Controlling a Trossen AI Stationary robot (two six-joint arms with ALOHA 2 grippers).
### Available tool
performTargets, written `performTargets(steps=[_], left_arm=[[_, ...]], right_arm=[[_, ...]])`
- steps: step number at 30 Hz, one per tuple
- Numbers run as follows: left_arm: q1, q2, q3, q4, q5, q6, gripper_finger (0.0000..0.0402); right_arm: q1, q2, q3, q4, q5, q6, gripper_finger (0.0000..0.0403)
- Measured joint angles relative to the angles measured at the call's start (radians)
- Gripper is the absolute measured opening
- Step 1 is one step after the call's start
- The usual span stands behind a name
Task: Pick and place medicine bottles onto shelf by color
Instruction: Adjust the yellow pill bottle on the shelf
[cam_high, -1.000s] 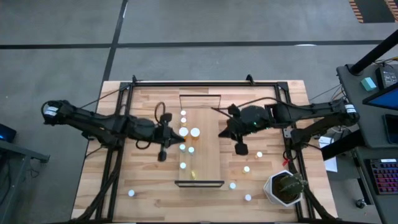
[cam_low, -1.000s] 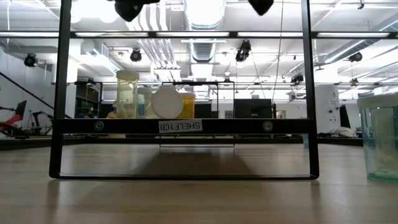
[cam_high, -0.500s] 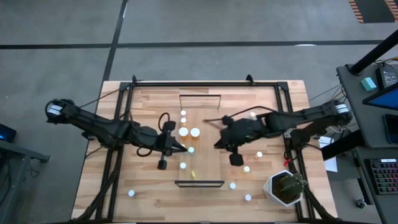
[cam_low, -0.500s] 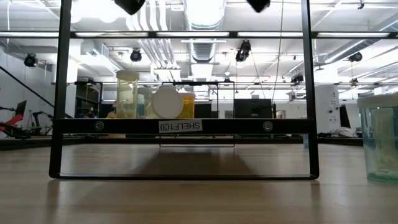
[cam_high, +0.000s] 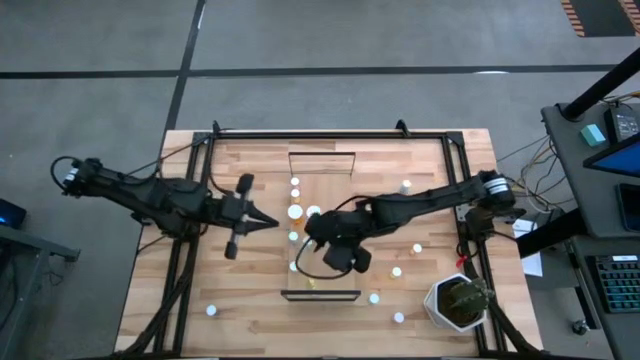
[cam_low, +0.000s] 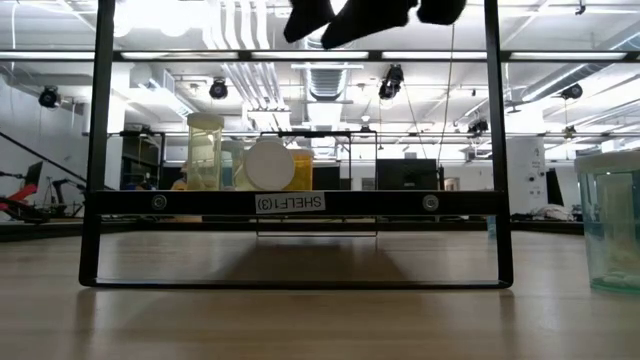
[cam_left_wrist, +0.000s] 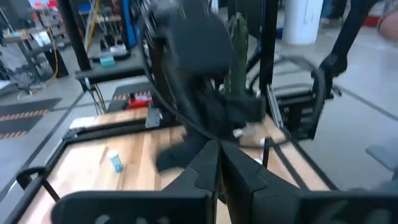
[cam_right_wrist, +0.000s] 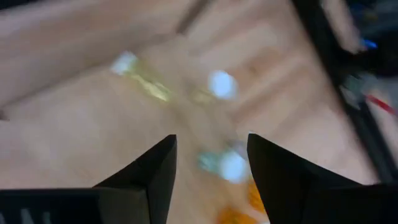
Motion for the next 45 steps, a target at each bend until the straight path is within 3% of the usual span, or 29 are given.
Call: performTargets(steps=[4,15,19,25,35,45], left_arm=[[0.001,-0.046,0.000,0.000,0.000,0.000,0.0000],[0.001,-0.071,-0.001,0.001,0.000,0.006,0.0000],[0.001,-0.050,-0.002,0.002,0.000,0.007,0.0000],[0.001,-0.020,-0.002,0.010,0.001,0.007,0.0000],[0.001,-0.032,-0.002,0.010,0.004,0.007,0.0000],[0.001,-0.041,-0.002,0.023,0.004,0.007,0.0000]], right_arm=[[-0.002,0.050,0.030,-0.011,-0.118,0.025,0.0185],[-0.006,0.102,0.030,-0.002,-0.129,-0.020,0.0183],[-0.007,0.123,0.030,0.014,-0.178,-0.035,0.0188],[-0.007,0.146,0.028,0.103,-0.139,0.001,0.0189],[0.001,0.161,0.027,0.074,-0.136,-0.145,0.0189],[-0.005,0.161,0.026,0.075,-0.172,-0.151,0.0189]])
